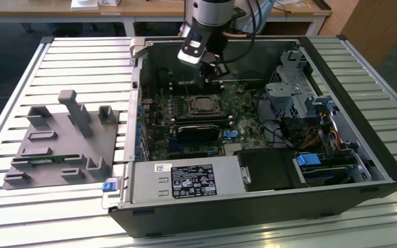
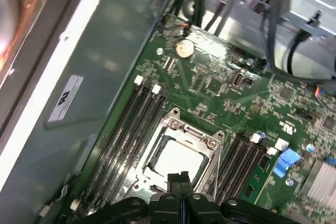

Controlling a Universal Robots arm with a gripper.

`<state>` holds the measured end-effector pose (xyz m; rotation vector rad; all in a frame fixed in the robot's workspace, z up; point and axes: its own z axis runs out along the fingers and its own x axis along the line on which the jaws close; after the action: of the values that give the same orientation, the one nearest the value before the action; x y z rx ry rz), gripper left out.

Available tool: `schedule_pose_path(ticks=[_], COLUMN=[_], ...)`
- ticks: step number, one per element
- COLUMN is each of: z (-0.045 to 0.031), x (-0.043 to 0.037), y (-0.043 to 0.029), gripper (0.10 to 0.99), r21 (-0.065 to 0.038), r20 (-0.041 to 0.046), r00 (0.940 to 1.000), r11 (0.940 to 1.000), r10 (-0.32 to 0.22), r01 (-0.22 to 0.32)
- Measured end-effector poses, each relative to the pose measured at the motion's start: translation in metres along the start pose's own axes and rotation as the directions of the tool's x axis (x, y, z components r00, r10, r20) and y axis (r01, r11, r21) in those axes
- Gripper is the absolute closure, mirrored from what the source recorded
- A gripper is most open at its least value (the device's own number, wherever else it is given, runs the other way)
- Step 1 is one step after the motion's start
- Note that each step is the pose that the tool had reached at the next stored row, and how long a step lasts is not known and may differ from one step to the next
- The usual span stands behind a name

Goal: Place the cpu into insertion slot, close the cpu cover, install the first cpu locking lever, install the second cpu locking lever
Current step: 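Install the first cpu locking lever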

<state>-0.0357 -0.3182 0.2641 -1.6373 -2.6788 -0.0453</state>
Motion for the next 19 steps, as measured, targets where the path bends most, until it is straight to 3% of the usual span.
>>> schedule_pose_path(ticks=[4, 9, 12, 19], z=[0.0008, 0.0017, 0.0021, 0.0023], x=[0.0, 0.0, -0.0001, -0.0001], y=[0.0, 0.0, 0.0, -0.0001], gripper=[0.98, 0.98, 0.98, 0.98], r21=[0.001, 0.002, 0.003, 0.004], r20=[-0.0017, -0.004, -0.0055, -0.0088], r00=[0.9974, 0.9867, 0.9764, 0.9433], r11=[0.9974, 0.9867, 0.9764, 0.9433], r10=[-0.072, -0.163, -0.216, -0.332], r01=[0.072, 0.163, 0.216, 0.332])
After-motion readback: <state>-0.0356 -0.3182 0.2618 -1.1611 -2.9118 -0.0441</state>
